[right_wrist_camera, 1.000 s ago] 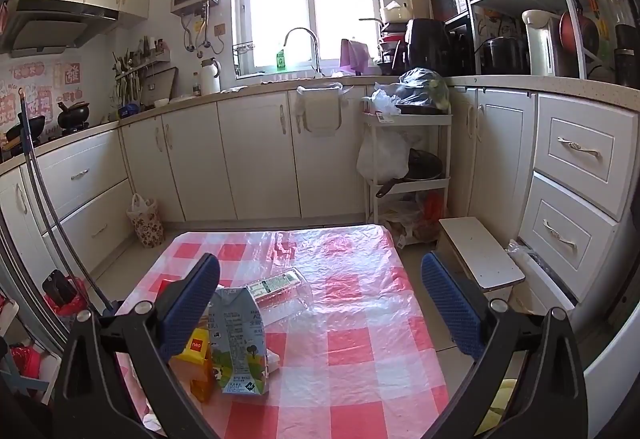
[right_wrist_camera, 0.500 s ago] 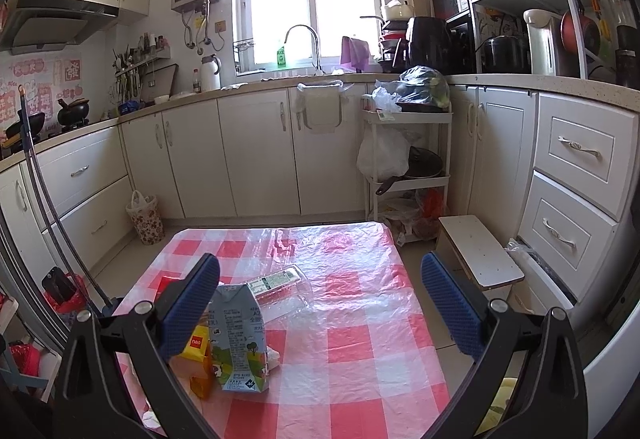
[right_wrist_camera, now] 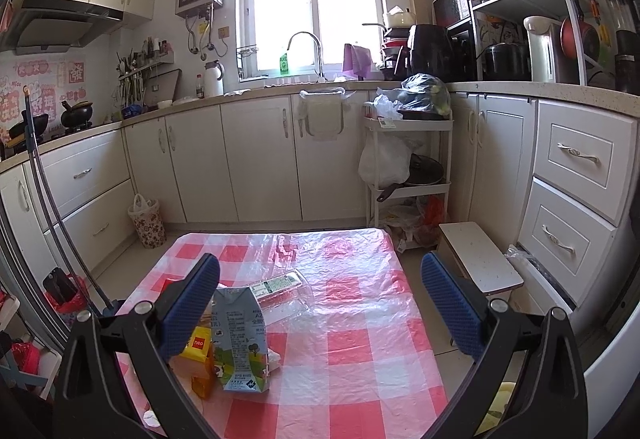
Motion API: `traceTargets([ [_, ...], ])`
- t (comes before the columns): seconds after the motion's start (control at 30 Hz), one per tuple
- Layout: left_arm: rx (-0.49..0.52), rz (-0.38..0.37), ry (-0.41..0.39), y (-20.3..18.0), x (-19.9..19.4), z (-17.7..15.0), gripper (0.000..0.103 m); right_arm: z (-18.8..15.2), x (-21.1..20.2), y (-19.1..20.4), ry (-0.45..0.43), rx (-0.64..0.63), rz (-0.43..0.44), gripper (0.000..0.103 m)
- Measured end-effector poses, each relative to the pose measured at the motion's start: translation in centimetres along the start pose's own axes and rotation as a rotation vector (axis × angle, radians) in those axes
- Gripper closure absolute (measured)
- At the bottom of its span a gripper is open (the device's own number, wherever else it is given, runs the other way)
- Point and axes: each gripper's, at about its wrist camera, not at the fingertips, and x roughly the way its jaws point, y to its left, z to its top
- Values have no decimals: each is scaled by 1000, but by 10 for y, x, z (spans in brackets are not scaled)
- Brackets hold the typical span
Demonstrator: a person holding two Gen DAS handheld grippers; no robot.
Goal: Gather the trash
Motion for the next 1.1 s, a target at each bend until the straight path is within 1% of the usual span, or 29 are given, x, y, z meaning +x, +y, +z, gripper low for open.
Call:
traceTargets([
  [0.07,-3,-1,1,-1,0,0,7,1,-1,0,-6,-1,0,6],
  [0.2,-7,-2,2,2,0,0,7,1,2,3,31,-25,-2,6],
  [0.27,-5,-1,1,3,0,0,7,1,1,4,14,-20,8,6],
  [0.43,-2,-4,0,4,0,-1,7,0,2,7,26,-43,15,6],
  [0.6,-3,-21,2,4,0,0,7,0,1,6,16,-46,15,6],
  [0.67,-5,-34,31,6,4,3,7,1,2,4,31,-19,39,6],
  [0.73,-16,-66,61,7,12,7,7,-2,8,5,64,8,66,6],
  [0.83,-44,-77,73,8,26,18,7,-5,17,13,104,-38,77,6],
  [0.87,-44,-80,76,6,29,19,7,-6,19,13,113,-27,89,6],
  [0.97,-21,-92,117,-10,52,25,7,-9,26,8,156,8,109,6],
  [1.03,4,-93,157,-22,68,26,7,-11,29,8,171,-4,105,6],
  [1.1,17,-118,197,-31,83,26,7,-13,31,8,186,-28,100,6],
])
